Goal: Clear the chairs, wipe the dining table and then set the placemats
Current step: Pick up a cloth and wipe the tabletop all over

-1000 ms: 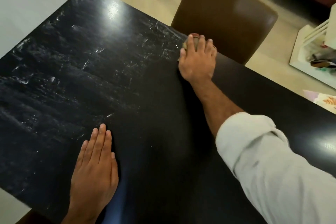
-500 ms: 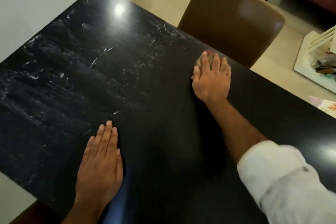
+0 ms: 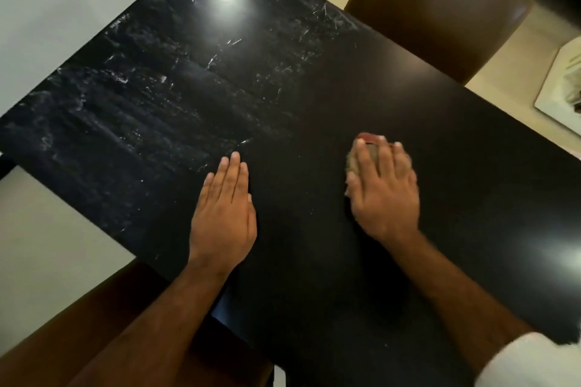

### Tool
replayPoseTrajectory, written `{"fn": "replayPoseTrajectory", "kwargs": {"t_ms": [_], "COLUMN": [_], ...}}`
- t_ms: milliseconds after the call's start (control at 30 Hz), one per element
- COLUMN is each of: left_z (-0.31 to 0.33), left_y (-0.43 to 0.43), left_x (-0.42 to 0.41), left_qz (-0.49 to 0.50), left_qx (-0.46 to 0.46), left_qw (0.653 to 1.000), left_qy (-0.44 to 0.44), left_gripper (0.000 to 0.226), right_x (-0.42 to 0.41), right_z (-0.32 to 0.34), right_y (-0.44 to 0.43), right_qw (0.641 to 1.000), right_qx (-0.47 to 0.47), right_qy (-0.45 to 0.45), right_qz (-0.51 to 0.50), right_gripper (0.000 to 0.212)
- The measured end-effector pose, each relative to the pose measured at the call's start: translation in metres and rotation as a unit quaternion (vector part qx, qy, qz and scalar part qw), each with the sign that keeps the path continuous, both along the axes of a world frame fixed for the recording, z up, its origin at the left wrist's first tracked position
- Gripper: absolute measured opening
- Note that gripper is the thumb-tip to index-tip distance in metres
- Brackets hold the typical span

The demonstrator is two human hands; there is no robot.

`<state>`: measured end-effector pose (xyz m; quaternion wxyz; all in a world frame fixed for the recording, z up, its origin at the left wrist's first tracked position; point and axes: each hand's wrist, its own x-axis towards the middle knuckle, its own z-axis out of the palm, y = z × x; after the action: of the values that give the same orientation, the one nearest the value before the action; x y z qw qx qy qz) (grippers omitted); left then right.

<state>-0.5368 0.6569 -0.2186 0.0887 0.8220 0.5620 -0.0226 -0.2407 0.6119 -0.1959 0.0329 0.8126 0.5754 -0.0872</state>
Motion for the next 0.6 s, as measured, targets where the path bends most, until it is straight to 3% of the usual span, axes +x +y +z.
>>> {"fn": "replayPoseTrajectory", "kwargs": {"t_ms": [100,233,400,600], "left_z": [0.000,-0.001,0.005,0.007], "left_y": [0.000,-0.003,-0.003,-0.005], "left_x": [-0.001,-0.004,-0.004,-0.006], "left_qz": [-0.004,-0.007,-0.013,-0.015], "left_qx": [0.005,0.010,-0.012,-0.010], "left_qw": [1.000,1.000,0.998,0.997], "left_qy": [-0.005,-0.020,-0.061,-0.070], "left_gripper": [0.063,0.062,0.061,0.061], "right_x": [-0.002,-0.062,-0.123,-0.156], "right_z": [-0.006,-0.017,-0.016,-0.007], "right_y": [0.041,0.066,-0.018,-0.141], "right_qw": [0.996,0.999,0.995,0.991], "right_qx": [0.025,0.047,0.047,-0.002], "right_qy": [-0.019,-0.008,0.008,0.052], "right_qz": [-0.088,-0.020,0.085,0.124], "right_gripper": [0.071,0.070,0.069,0.072]}}
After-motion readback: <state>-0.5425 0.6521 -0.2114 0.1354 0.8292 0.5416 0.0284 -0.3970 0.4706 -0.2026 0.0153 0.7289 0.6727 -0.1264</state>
